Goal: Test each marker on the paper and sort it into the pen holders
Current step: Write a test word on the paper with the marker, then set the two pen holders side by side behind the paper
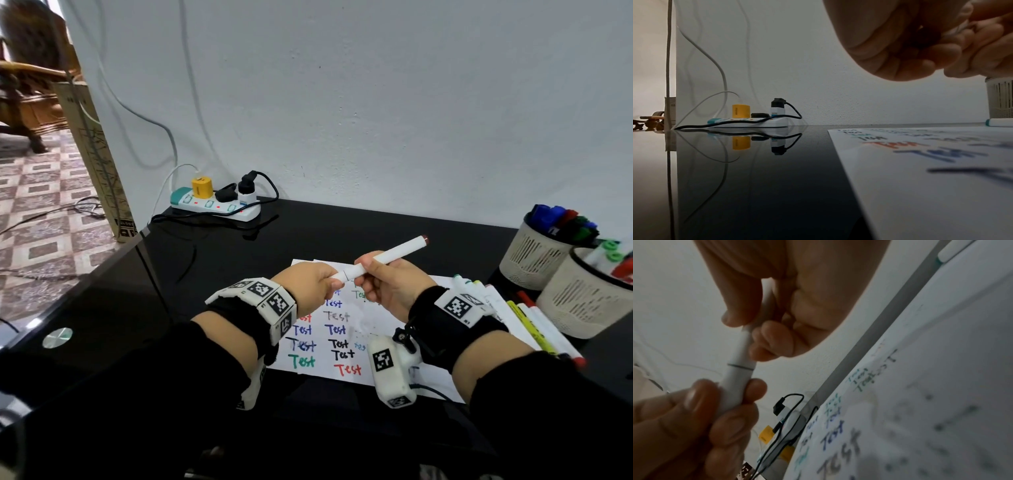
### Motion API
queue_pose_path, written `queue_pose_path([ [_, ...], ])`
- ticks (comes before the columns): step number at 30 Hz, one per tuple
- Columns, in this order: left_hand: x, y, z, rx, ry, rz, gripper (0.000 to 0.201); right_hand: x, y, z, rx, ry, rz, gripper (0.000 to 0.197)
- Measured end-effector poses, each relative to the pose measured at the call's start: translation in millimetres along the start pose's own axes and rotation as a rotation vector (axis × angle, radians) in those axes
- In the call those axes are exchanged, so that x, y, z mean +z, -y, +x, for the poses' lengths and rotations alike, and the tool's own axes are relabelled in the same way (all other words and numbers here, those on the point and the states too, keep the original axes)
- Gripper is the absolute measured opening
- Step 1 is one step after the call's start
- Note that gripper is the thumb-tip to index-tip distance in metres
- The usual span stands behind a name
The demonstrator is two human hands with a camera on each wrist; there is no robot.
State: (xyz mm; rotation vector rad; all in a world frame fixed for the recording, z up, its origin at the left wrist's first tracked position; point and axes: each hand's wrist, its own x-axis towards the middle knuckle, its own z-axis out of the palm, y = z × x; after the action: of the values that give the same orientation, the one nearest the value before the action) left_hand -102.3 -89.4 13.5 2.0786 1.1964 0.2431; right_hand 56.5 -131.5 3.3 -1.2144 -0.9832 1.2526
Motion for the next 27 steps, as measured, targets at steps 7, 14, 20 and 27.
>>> queue_pose_path([
  [7,-4.6,5.0,5.0,-0.064,-0.054,0.049,0.026,-13.3,16.1,0.3,-0.039,-0.197,0.123,0.013],
  [14,-10.5,-1.3,1.8,-0.031,-0.056,0.160,0.029,-32.0,53.6,-10.0,-0.023,-0.153,-0.613,0.012],
  [20,-20.7,-15.9,-5.5,-0.022,-0.040,0.303,0.033,-24.2,73.0,-20.6,0.014,0.010,-1.308,0.015],
  [27,-7.1,-41.1,2.7,-0.046,0.082,0.550,0.070,-46.6,79.5,-38.3,0.231,-0.188,-1.455,0.027],
])
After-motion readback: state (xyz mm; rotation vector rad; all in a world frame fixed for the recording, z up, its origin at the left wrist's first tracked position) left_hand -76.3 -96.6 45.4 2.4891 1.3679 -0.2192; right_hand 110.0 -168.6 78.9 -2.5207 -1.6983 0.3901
